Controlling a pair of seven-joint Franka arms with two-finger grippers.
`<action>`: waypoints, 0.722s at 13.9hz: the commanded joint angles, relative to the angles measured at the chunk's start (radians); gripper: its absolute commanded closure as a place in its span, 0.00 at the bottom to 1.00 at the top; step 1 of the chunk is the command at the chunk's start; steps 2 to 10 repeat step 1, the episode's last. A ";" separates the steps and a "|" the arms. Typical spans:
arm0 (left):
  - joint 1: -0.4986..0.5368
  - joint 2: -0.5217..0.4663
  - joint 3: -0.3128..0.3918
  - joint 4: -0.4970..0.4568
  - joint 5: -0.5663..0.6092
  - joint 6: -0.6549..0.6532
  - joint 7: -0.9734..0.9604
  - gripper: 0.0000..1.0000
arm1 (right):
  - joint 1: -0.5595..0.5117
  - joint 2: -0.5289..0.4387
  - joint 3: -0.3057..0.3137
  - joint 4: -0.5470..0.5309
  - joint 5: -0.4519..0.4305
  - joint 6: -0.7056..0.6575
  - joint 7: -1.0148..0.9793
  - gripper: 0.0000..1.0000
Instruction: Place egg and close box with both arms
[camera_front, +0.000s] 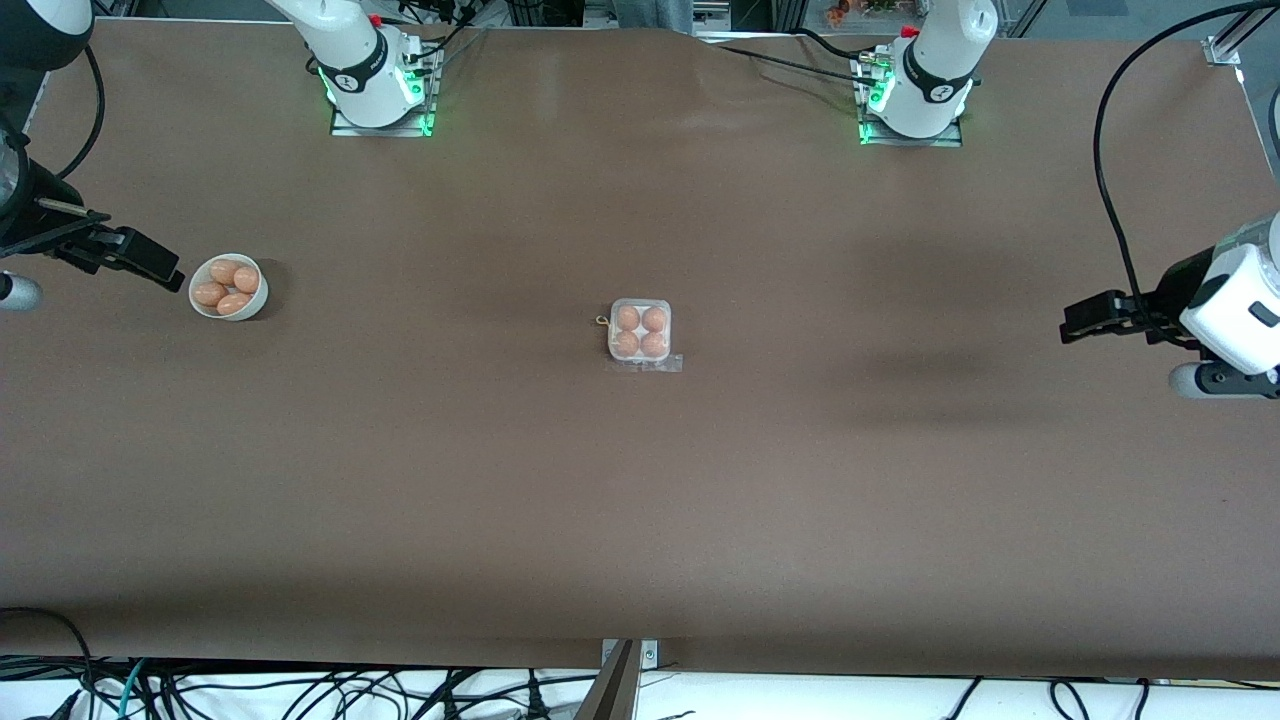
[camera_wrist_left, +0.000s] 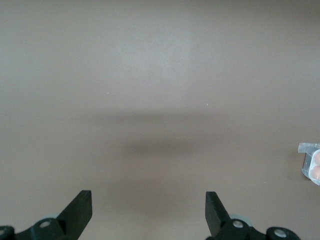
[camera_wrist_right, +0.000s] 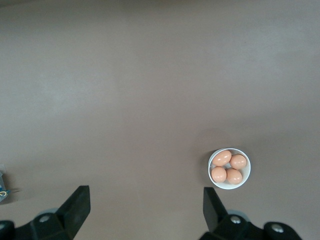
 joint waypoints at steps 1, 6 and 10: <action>0.002 -0.105 -0.006 -0.142 0.034 0.038 0.020 0.00 | -0.009 -0.034 0.008 -0.029 0.007 -0.004 -0.017 0.00; 0.002 -0.105 -0.006 -0.142 0.034 0.038 0.020 0.00 | -0.009 -0.034 0.008 -0.029 0.007 -0.004 -0.017 0.00; 0.002 -0.105 -0.006 -0.142 0.034 0.038 0.020 0.00 | -0.009 -0.034 0.008 -0.029 0.007 -0.004 -0.017 0.00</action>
